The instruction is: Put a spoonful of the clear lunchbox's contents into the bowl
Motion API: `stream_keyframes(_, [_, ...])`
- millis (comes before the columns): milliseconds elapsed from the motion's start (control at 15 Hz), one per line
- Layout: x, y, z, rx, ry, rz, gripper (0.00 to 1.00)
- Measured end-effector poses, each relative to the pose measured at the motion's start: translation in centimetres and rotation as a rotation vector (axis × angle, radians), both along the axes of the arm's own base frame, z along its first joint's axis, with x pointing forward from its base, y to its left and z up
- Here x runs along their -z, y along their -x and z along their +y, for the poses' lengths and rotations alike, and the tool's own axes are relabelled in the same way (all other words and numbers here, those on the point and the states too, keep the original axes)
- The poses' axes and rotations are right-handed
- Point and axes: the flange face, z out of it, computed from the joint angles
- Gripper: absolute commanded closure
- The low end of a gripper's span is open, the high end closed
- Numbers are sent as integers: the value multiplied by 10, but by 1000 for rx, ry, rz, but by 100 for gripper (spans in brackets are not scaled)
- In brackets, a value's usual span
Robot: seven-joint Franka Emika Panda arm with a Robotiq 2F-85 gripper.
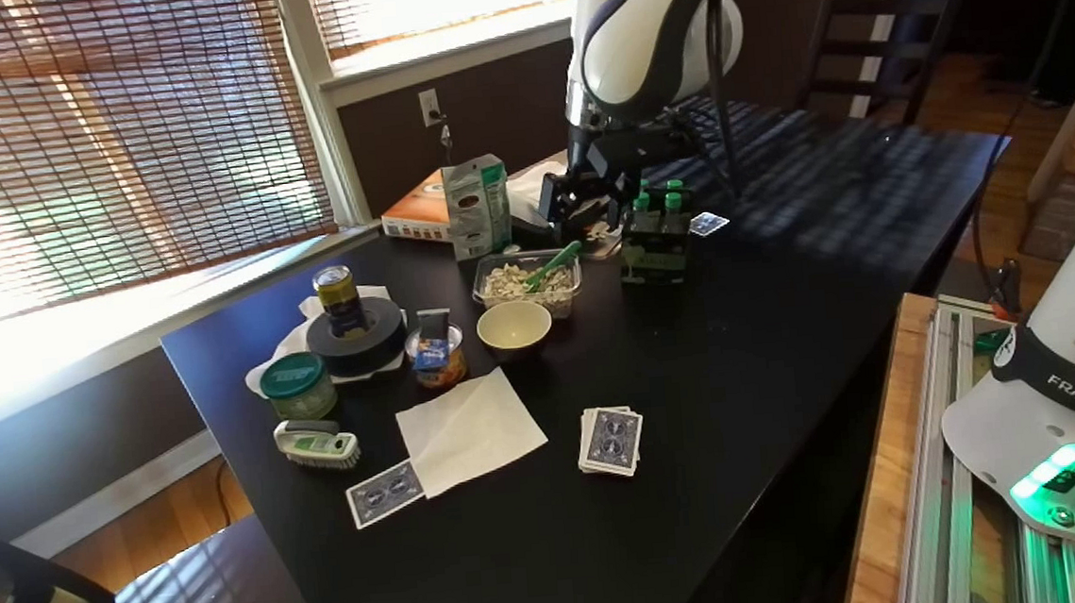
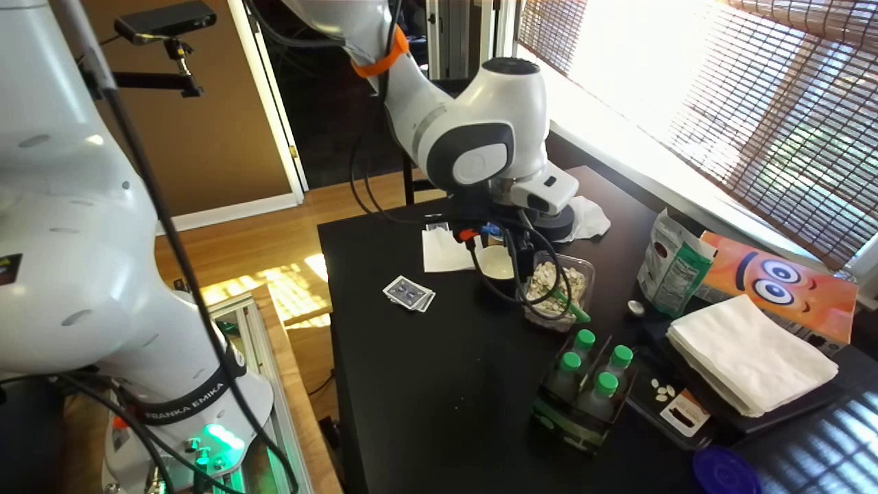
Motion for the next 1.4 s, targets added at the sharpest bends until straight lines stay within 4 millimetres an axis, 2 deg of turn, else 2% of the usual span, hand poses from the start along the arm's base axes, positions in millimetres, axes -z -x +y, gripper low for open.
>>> stream_keyframes(200, [14,-30,-29,79,-3,47,0])
stream_keyframes(333, [18,-44,-38,103,-10,61,0])
stream_keyframes(1133, [21,-49,-39,103,-12,63,0])
stream_keyframes(1267, [21,-56,-40,74,-27,52,0])
stream_keyframes(1400, [20,-71,-46,27,-55,30,0])
